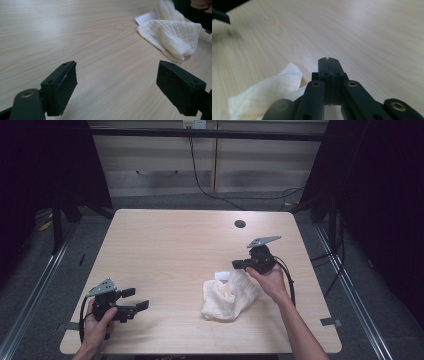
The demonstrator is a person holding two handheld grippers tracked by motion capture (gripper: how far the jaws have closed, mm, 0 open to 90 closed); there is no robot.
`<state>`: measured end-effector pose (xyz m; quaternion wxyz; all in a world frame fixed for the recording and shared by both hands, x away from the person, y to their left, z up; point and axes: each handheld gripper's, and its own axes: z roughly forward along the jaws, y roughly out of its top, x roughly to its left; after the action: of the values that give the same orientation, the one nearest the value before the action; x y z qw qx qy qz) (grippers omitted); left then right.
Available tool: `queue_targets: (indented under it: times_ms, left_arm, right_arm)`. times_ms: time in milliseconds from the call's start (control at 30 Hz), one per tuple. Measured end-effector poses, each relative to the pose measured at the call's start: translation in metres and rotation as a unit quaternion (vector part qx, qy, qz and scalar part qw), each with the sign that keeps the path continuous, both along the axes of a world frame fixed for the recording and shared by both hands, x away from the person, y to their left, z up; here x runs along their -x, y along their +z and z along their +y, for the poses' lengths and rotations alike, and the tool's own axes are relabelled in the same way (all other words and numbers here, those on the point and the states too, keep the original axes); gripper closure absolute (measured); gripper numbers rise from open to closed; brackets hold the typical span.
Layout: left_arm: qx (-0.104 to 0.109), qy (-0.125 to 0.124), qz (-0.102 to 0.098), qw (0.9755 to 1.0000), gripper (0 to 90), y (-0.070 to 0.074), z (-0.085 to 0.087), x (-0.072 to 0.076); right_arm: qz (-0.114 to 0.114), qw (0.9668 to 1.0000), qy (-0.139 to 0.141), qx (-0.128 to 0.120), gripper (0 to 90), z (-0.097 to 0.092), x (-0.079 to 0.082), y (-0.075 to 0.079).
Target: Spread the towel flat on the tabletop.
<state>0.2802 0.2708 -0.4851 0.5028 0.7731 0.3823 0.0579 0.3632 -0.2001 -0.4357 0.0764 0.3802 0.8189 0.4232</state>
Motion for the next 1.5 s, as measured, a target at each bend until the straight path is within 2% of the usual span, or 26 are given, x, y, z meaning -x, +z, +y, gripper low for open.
queue_targets:
  times_ms: [33, 167, 400, 667, 800, 933, 1033, 1100, 1133, 1233, 1433, 1500]
  left_arm:
    - [0.000, 0.000, -0.001, 1.0000, 16.5, 0.000, 0.000, 0.000]
    - [0.000, -0.001, 0.000, 1.0000, 16.5, 0.000, 0.000, 0.000]
    - [0.001, 0.002, 0.000, 1.0000, 16.6, 0.000, -0.001, -0.001]
    - [0.002, 0.001, 0.000, 1.0000, 16.6, 0.000, 0.000, -0.001]
    - [0.002, 0.002, 0.001, 1.0000, 16.6, 0.000, -0.001, -0.001]
    - [0.002, -0.001, -0.001, 1.0000, 16.6, 0.000, 0.000, -0.001]
    - [0.003, 0.001, -0.002, 1.0000, 16.7, 0.000, 0.001, -0.001]
    - [0.003, 0.002, -0.001, 1.0000, 16.7, 0.000, 0.002, -0.001]
    - [0.004, 0.002, -0.001, 1.0000, 16.7, 0.000, 0.002, 0.000]
    - [0.003, 0.003, 0.000, 1.0000, 16.7, 0.000, 0.002, 0.000]
    - [-0.001, 0.000, 0.001, 1.0000, 16.6, 0.000, -0.002, 0.000]
    - [-0.004, -0.001, 0.001, 1.0000, 16.6, 0.000, -0.002, 0.000]
  right_arm:
    - [-0.012, 0.9999, 0.000, -0.009, 90.0, -0.001, 0.000, 0.009]
    - [-0.040, 0.9990, -0.005, -0.019, 90.0, -0.005, -0.001, 0.034]
    - [-0.085, 0.9952, -0.015, -0.045, 90.0, -0.003, -0.009, 0.077]
    - [-0.141, 0.9871, -0.012, -0.074, 90.0, 0.009, -0.014, 0.129]
    - [-0.160, 0.9840, -0.016, -0.076, 90.0, 0.016, -0.018, 0.150]
    - [-0.181, 0.9793, -0.019, -0.089, 90.0, 0.023, -0.023, 0.171]
    - [-0.196, 0.9753, -0.013, -0.100, 90.0, 0.027, -0.018, 0.181]
    - [-0.204, 0.9730, -0.001, -0.108, 90.0, 0.028, -0.010, 0.180]
    - [-0.204, 0.9732, 0.004, -0.106, 90.0, 0.028, -0.005, 0.175]
    - [-0.188, 0.9779, 0.014, -0.091, 90.0, 0.026, 0.007, 0.149]
    - [-0.133, 0.9870, 0.014, -0.089, 90.0, 0.005, 0.037, 0.075]
    - [-0.119, 0.9887, 0.011, -0.090, 90.0, -0.003, 0.049, 0.057]
